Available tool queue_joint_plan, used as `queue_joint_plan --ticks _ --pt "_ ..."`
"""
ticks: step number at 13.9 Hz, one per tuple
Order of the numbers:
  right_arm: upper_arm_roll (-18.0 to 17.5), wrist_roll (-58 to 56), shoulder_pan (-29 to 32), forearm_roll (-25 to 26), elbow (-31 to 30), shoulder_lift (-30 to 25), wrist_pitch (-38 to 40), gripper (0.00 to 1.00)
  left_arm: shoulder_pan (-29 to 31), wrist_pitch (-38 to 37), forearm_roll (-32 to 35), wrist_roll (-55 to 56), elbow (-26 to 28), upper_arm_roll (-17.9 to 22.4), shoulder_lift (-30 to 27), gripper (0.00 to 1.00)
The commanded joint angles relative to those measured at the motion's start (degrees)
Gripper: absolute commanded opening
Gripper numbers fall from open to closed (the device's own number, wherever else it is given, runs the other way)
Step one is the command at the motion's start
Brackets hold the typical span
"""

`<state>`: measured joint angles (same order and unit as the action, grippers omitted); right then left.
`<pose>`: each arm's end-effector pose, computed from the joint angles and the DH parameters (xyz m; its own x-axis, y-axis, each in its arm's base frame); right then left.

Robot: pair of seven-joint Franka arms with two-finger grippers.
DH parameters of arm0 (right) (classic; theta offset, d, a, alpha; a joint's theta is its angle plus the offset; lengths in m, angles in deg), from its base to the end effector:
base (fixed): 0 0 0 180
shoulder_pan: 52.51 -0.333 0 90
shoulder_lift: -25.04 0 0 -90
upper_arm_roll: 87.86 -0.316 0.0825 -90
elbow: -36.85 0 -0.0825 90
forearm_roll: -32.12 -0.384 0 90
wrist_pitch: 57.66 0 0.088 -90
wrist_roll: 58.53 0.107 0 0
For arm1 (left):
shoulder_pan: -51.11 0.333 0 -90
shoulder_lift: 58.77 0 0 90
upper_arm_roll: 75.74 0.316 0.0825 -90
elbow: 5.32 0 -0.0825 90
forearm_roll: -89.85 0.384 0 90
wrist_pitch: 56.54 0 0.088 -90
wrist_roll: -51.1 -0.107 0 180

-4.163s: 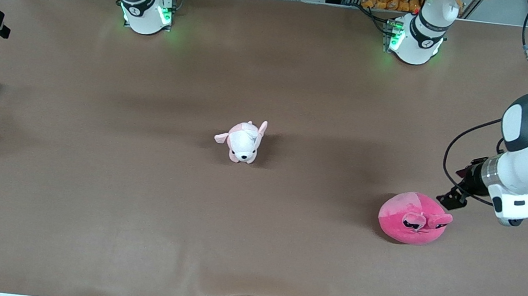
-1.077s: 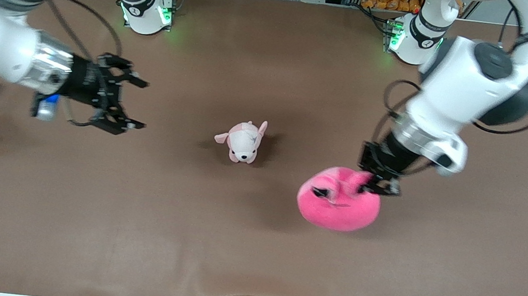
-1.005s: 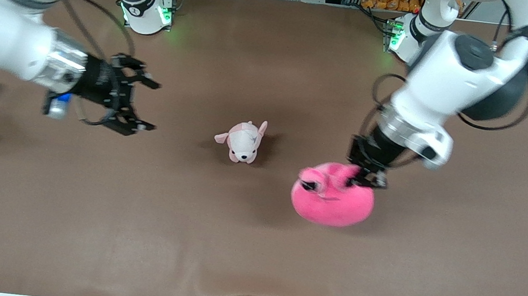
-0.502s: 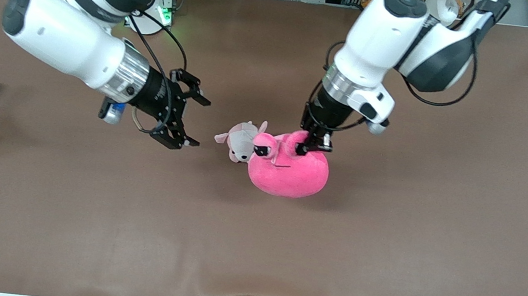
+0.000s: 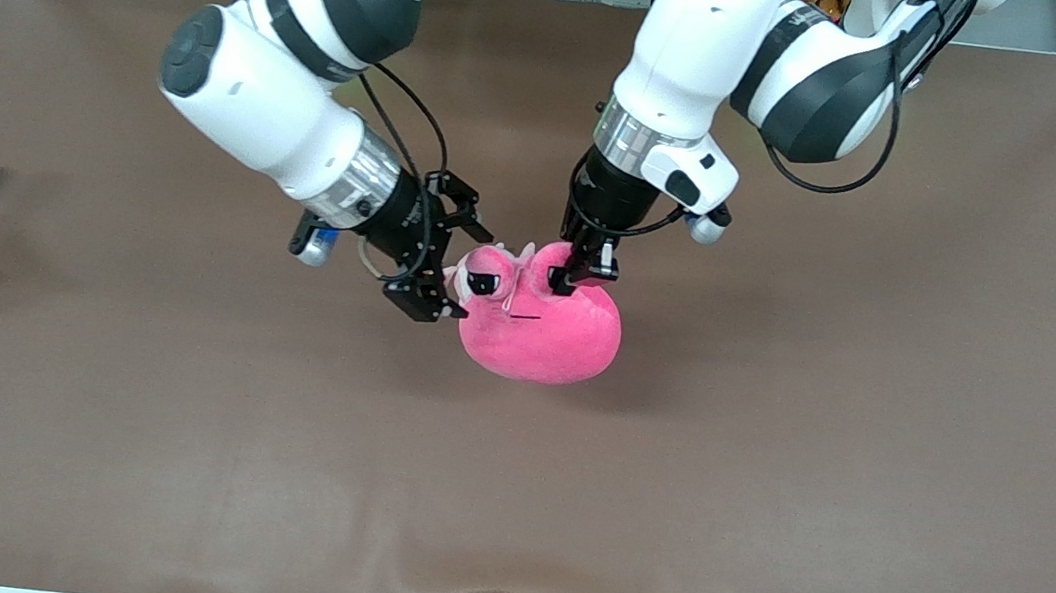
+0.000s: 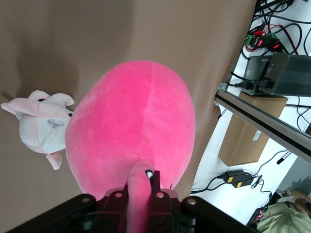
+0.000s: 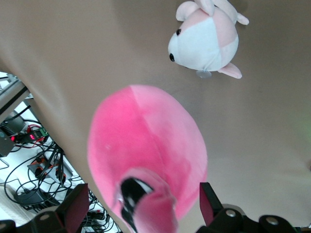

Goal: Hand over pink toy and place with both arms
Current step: 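Grasp the pink plush with the right gripper beside the left gripper, then open the left gripper and withdraw it while the right gripper holds the plush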

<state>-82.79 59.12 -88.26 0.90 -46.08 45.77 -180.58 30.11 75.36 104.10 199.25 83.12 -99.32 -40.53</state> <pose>0.5867 0.3850 0.5229 -0.1286 -0.8288 -0.5445 -0.9869 0.1609 -0.0119 0.5208 -0.4526 0.5325 -0.0982 0.9428 -0.3185 0.9199 0.2082 0.3324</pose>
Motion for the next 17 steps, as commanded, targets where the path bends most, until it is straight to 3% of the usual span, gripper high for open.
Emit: queue_joint_plan --ticks 1,3,4,5,6,13,14,15,16,17 --pt "0.82 2.76 -2.21 1.43 1.01 0.1 -0.9 0.75 -1.32 -0.68 2.18 1.88 -2.31 0.56 1.45 0.0" --pt "0.64 2.76 -2.3 5.53 0.93 0.1 -1.97 0.24 -1.32 -0.68 2.18 1.88 -2.31 0.56 1.63 0.0" --pt "0.56 2.68 -2.3 7.3 0.93 0.1 -1.97 0.11 -1.32 -0.68 2.18 1.88 -2.31 0.56 1.63 0.0" --pt "0.56 2.68 -2.3 7.84 0.84 0.1 -1.88 0.09 -1.32 -0.68 2.27 1.88 -2.31 0.56 1.63 0.0" --pt "0.64 2.85 -2.04 7.85 0.84 0.1 -1.79 0.0 -1.32 -0.68 2.27 1.88 -2.31 0.56 1.63 0.0" --pt "0.82 4.61 -0.81 7.14 1.1 -0.07 -1.35 0.0 -1.23 -0.68 2.27 1.88 -2.23 0.65 1.72 0.0" --pt "0.82 4.61 -0.64 7.14 1.19 -0.07 -1.35 0.0 -1.23 -0.68 2.27 1.88 -2.23 0.65 1.72 0.18" --pt "0.82 4.61 -0.55 7.14 1.19 -0.07 -1.27 0.0 -1.15 -0.68 2.27 1.88 -2.23 0.73 1.72 0.74" --pt "0.82 4.61 -0.2 7.06 1.19 -0.16 -1.18 0.0 -1.23 -0.68 2.36 1.79 -2.23 0.82 1.72 1.0" --pt "0.82 4.52 0.59 6.97 1.36 -0.16 -0.57 0.0 -0.97 -0.68 2.79 1.36 -2.14 0.82 1.72 1.0"
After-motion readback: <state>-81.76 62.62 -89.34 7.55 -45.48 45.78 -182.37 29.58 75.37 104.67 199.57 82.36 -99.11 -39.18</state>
